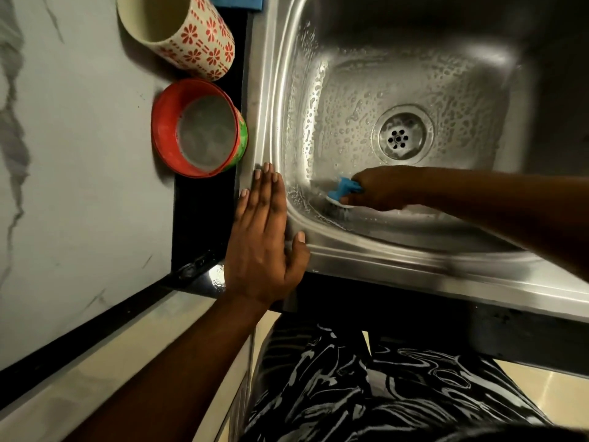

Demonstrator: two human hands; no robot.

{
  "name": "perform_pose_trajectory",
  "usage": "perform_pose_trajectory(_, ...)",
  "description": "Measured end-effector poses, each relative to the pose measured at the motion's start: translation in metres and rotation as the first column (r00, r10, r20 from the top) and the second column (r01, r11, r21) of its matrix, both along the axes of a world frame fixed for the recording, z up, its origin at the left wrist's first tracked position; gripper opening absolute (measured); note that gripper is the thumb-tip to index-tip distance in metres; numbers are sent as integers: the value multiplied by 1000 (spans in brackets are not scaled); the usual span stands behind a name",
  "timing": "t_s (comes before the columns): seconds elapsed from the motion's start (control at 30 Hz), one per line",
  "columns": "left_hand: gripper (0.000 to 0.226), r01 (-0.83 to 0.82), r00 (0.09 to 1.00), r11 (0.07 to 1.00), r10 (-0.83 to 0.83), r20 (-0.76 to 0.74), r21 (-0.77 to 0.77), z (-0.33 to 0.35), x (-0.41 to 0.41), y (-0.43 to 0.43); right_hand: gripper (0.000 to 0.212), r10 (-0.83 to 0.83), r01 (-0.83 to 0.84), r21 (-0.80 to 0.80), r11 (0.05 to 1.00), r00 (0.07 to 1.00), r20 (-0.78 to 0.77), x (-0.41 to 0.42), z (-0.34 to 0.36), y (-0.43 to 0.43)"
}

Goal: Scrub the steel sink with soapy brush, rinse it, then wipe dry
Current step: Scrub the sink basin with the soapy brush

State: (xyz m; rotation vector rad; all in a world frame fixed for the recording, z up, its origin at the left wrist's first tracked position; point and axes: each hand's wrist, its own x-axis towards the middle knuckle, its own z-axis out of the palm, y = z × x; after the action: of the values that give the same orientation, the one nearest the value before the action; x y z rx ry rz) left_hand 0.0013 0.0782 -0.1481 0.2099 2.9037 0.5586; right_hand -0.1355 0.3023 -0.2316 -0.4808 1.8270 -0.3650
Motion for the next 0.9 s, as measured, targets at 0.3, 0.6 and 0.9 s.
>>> perform_pose_trajectory(0.3, 82, 7, 1000, 1000, -7, -17, 13, -1, 2, -1, 29, -99, 114, -44, 993, 961, 259, -2, 49, 60)
perform_pose_trajectory(0.6, 81, 2, 1000, 1000, -2, -10, 6, -1, 2, -1, 41, -154, 173, -122, 977, 976, 155, -5, -12, -12)
perform_pose_trajectory(0.9, 83, 8, 1000, 1000, -8, -1, 12, 1, 0, 0, 34, -194, 189, 47, 981, 924, 329, 9, 3, 106)
